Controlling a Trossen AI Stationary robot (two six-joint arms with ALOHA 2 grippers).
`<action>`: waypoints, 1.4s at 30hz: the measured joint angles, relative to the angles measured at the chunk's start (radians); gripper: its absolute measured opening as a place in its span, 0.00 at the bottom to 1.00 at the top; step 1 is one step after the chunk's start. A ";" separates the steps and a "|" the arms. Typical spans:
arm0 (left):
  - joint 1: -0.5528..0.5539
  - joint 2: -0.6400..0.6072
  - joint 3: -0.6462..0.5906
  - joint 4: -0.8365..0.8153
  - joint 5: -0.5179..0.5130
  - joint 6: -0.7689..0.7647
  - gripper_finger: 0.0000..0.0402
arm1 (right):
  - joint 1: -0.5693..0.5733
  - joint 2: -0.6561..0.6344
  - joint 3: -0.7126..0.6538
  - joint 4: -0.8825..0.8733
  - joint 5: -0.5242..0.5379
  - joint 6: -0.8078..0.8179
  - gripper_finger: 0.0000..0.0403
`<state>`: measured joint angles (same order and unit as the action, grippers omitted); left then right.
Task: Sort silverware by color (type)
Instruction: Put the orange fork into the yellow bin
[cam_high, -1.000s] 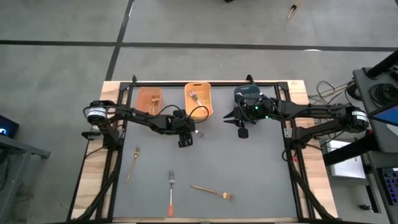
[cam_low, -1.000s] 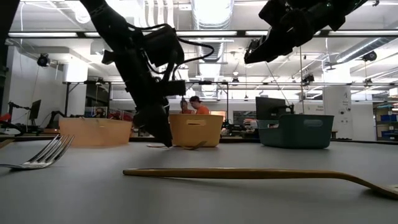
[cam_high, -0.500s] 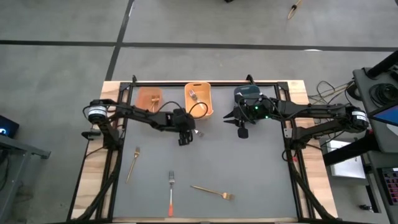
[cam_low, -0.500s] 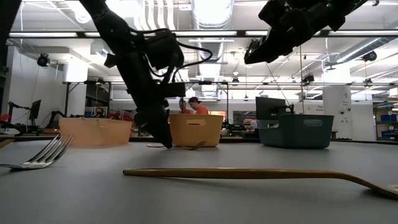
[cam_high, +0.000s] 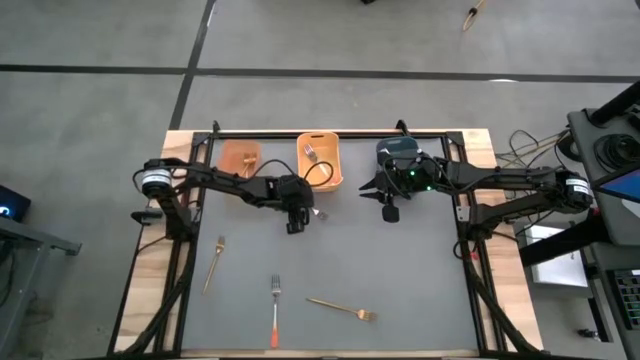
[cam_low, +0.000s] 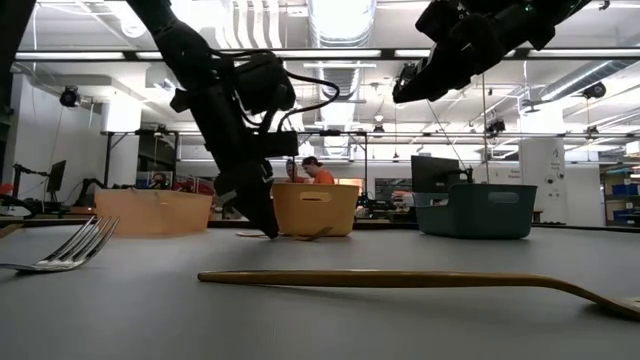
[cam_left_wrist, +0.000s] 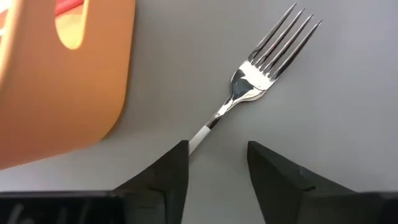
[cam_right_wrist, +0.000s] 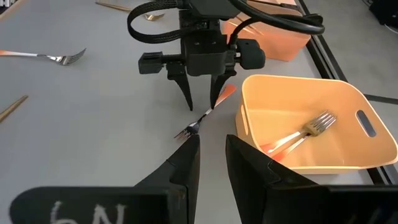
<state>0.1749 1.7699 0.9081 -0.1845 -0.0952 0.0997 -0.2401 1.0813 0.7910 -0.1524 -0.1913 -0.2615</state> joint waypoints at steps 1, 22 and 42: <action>0.000 0.000 0.000 -0.002 0.000 -0.001 0.34 | 0.000 0.000 0.000 0.000 0.000 0.000 0.17; -0.001 -0.051 0.009 -0.048 -0.010 0.014 0.19 | 0.000 0.000 0.000 -0.003 0.000 -0.001 0.17; 0.043 -0.005 0.008 -0.037 -0.008 0.097 0.28 | -0.001 0.000 0.000 -0.022 0.000 -0.004 0.17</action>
<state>0.2180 1.7653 0.9161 -0.2218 -0.1036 0.1968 -0.2409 1.0813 0.7906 -0.1745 -0.1913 -0.2655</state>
